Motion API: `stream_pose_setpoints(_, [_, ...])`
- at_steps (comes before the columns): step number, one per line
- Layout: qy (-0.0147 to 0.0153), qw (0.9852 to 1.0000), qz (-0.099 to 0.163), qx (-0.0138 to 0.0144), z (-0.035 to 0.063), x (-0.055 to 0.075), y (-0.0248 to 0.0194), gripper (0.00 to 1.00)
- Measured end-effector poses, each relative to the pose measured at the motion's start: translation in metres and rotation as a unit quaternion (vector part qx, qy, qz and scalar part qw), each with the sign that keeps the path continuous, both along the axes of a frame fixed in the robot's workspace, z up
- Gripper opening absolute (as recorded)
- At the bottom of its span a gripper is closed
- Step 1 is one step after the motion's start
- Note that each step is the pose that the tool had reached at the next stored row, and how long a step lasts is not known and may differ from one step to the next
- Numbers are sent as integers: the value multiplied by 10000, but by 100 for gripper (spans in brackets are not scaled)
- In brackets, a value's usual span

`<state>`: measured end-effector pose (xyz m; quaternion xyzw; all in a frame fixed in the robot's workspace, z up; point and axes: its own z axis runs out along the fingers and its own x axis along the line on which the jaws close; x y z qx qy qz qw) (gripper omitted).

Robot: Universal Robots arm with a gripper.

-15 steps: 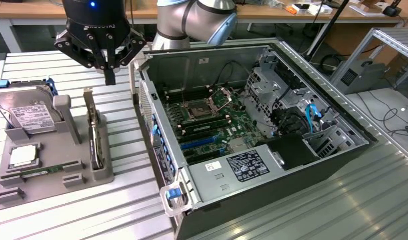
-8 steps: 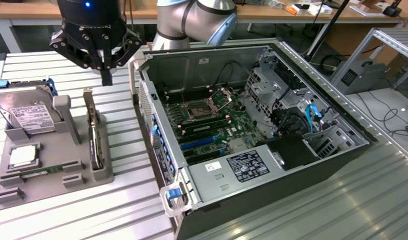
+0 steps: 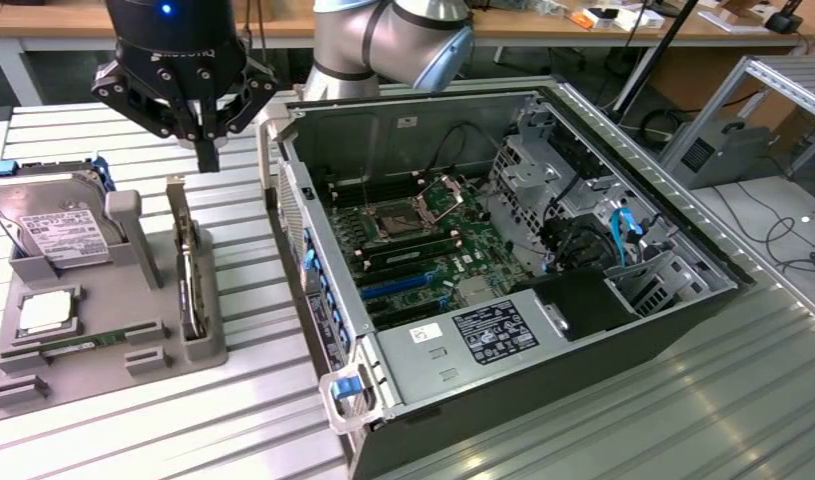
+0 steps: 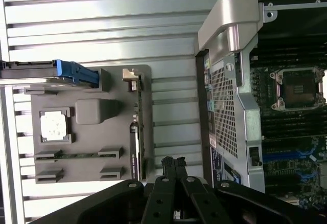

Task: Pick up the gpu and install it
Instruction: 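Reach for the gpu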

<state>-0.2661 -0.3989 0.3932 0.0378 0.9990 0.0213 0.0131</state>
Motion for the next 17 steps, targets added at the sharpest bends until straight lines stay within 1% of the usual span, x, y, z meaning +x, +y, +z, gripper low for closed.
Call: stream_pose_setpoints(17, [0,10000,0,0,0,-163,0,11])
